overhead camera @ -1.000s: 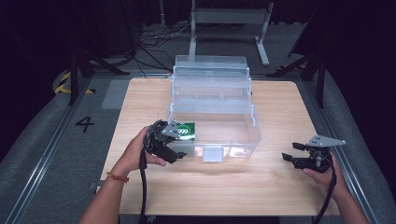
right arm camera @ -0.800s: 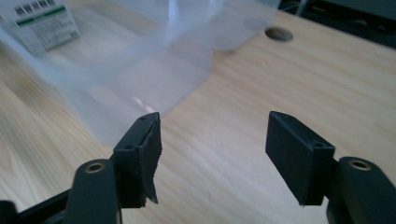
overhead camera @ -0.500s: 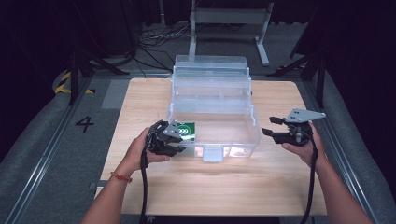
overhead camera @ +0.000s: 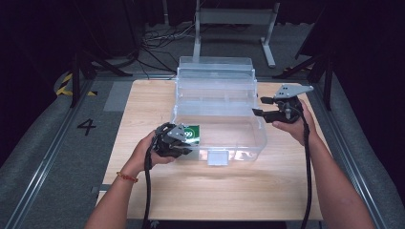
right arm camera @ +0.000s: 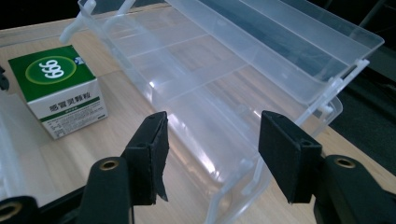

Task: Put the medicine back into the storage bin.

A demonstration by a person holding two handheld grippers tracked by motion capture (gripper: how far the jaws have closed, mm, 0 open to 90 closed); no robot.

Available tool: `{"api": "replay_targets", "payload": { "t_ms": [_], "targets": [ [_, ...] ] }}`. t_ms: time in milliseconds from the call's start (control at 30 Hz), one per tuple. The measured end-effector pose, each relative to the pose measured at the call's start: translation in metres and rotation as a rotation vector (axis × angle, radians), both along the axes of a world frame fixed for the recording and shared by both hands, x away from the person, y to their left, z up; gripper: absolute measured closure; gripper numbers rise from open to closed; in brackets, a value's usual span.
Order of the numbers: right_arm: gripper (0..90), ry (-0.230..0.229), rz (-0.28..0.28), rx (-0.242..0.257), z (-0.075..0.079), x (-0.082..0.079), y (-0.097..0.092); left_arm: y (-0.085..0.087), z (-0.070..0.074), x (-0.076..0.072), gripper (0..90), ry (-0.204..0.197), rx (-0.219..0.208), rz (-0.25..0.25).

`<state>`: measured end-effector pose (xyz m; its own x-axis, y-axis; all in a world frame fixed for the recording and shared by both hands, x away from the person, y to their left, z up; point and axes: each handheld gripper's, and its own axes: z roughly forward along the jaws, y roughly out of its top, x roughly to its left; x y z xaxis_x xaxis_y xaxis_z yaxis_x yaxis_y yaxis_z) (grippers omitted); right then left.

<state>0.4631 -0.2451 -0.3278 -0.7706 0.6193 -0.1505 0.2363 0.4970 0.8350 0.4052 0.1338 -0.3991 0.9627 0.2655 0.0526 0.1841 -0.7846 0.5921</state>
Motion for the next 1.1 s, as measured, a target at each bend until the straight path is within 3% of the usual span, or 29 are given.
{"api": "replay_targets", "payload": {
  "t_ms": [67,100,200,300,433,600,900,1100],
  "targets": [
    [43.7,0.002,0.005,-0.004,0.002,0.003,0.003,0.000,0.000,-0.001,79.1,-0.002,0.009,-0.002],
    [43.6,0.005,0.027,0.017,0.007,0.008,0.008,-0.001,0.000,0.000,79.8,-0.002,0.009,-0.037],
    [44.1,-0.004,0.037,0.019,0.013,0.014,0.014,-0.005,0.001,-0.004,82.5,0.014,0.016,-0.093],
    [45.7,-0.009,0.046,0.003,0.019,0.018,0.021,-0.006,0.002,-0.006,83.6,0.014,0.029,-0.110],
    [46.6,-0.007,0.061,-0.002,0.026,0.027,0.030,-0.002,0.001,-0.008,83.5,0.014,0.007,-0.102],
    [47.1,-0.005,0.071,-0.002,0.030,0.038,0.038,0.001,0.001,-0.009,83.2,0.021,0.012,-0.091],
    [46.6,0.044,0.070,-0.023,0.022,0.064,0.051,0.016,0.000,-0.010,80.8,0.019,0.002,-0.053],
    [47.8,0.063,0.058,-0.051,0.015,0.079,0.057,0.020,-0.002,-0.010,80.0,0.032,-0.029,-0.029]
  ]
}}
